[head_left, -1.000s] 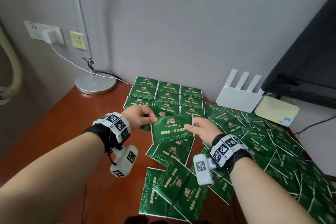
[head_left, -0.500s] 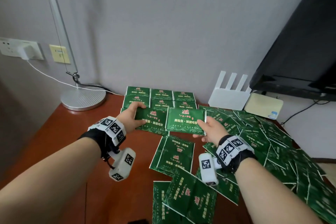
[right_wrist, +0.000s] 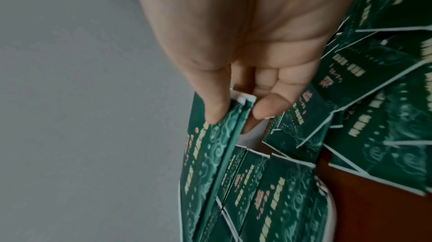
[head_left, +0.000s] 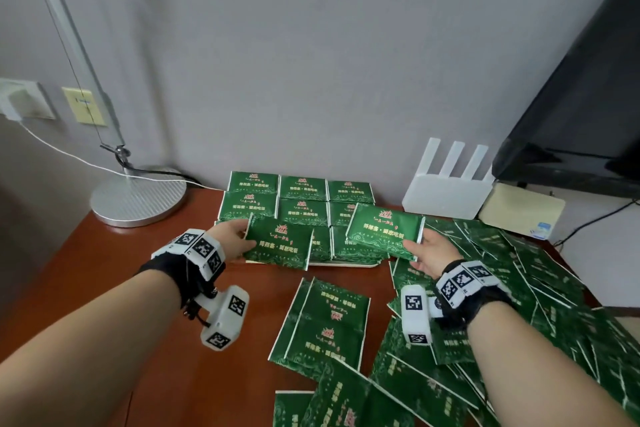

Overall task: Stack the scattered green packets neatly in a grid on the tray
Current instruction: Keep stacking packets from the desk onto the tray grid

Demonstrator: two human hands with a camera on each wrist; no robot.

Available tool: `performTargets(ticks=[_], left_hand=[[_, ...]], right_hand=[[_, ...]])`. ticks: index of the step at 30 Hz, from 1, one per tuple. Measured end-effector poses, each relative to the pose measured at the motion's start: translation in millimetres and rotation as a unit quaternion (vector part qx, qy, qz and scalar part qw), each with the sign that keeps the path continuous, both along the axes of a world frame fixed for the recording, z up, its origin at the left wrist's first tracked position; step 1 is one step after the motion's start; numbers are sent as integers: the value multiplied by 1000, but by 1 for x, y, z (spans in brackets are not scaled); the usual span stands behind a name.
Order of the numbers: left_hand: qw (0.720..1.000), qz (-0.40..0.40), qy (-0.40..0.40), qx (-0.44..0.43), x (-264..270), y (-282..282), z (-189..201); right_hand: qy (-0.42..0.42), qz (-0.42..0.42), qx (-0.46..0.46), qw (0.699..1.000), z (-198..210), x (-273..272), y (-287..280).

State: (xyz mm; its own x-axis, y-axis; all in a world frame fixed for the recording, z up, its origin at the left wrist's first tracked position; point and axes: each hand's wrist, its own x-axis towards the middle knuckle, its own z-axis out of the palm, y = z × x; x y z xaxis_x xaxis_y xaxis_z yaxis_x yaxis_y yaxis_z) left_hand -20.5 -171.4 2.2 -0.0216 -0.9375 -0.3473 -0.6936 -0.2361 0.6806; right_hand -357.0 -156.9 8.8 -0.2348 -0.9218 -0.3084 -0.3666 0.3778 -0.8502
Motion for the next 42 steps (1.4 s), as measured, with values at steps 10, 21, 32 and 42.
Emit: performTargets(ticks=[10, 21, 32, 42], left_hand=[[994, 93, 39, 35, -42, -106, -6], [991, 24, -112, 69, -56, -150, -29], [987, 23, -138, 76, -53, -152, -31], [982, 19, -173, 73, -56, -156, -35]], right_hand=[[63, 0, 23, 998, -29, -22, -110], [155, 25, 65, 986, -67, -12, -147], [125, 16, 60, 990, -82, -16, -154], [139, 4, 47, 989, -89, -16, -156]])
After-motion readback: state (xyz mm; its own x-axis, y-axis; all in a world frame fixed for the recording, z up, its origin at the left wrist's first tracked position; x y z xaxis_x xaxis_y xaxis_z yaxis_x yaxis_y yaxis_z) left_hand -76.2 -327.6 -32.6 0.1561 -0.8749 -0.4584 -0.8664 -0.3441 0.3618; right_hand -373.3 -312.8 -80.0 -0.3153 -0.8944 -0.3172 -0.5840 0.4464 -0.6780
